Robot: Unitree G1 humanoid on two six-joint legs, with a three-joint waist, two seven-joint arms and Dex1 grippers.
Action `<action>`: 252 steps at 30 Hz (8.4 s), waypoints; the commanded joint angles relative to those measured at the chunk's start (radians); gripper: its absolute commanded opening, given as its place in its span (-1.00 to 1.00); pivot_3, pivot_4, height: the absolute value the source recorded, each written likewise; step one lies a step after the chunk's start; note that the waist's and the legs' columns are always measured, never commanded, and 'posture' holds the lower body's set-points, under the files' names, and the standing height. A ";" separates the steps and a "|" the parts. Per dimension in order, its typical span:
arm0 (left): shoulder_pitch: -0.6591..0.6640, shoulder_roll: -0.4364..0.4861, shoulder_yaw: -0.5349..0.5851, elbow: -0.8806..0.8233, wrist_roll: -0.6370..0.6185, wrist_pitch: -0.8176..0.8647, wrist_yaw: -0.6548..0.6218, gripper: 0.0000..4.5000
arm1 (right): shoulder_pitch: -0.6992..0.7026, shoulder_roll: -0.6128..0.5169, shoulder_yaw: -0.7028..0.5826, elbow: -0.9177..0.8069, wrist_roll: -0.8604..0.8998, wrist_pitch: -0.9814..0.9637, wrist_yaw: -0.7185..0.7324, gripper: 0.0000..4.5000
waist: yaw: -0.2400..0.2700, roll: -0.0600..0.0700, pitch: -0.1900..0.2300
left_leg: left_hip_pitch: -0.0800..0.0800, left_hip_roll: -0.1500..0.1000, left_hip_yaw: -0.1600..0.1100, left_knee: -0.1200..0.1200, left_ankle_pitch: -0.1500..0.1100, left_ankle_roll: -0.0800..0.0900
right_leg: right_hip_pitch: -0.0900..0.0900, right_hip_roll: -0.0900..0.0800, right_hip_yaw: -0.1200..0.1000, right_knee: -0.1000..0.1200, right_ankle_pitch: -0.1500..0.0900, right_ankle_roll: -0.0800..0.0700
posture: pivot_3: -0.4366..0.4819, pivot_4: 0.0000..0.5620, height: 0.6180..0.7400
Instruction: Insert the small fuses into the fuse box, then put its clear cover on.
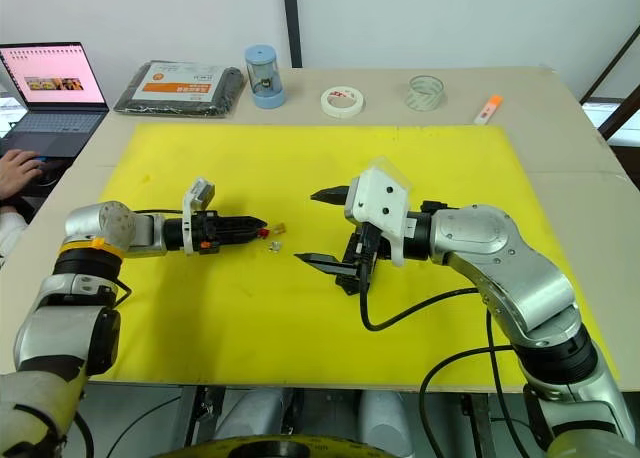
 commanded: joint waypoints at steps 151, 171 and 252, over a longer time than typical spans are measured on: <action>0.330 -0.147 -0.338 -0.680 0.399 -1.315 -0.064 0.97 | -0.119 -0.301 0.206 0.094 -0.178 0.278 0.084 -1.00 | 0.003 0.001 0.001 | -0.001 0.001 0.001 0.000 -0.001 0.001 | 0.001 -0.003 -0.001 -0.003 0.000 0.000 | -0.05 -0.47 1.00; 0.338 -0.143 -0.340 -0.691 0.403 -1.308 -0.046 0.97 | -0.159 -0.277 0.196 0.094 -0.179 0.326 0.129 -1.00 | 0.003 0.001 0.001 | -0.001 0.001 0.001 0.000 -0.001 0.001 | 0.001 -0.003 -0.001 -0.003 0.000 0.000 | -0.05 -0.47 1.00; 0.348 -0.144 -0.347 -0.676 0.434 -1.333 -0.022 0.97 | -0.198 -0.269 0.220 0.131 -0.191 0.339 0.154 -1.00 | 0.003 0.001 0.001 | -0.001 0.001 0.001 0.000 -0.001 0.001 | 0.000 -0.003 -0.001 -0.003 0.000 0.000 | -0.05 -0.47 1.00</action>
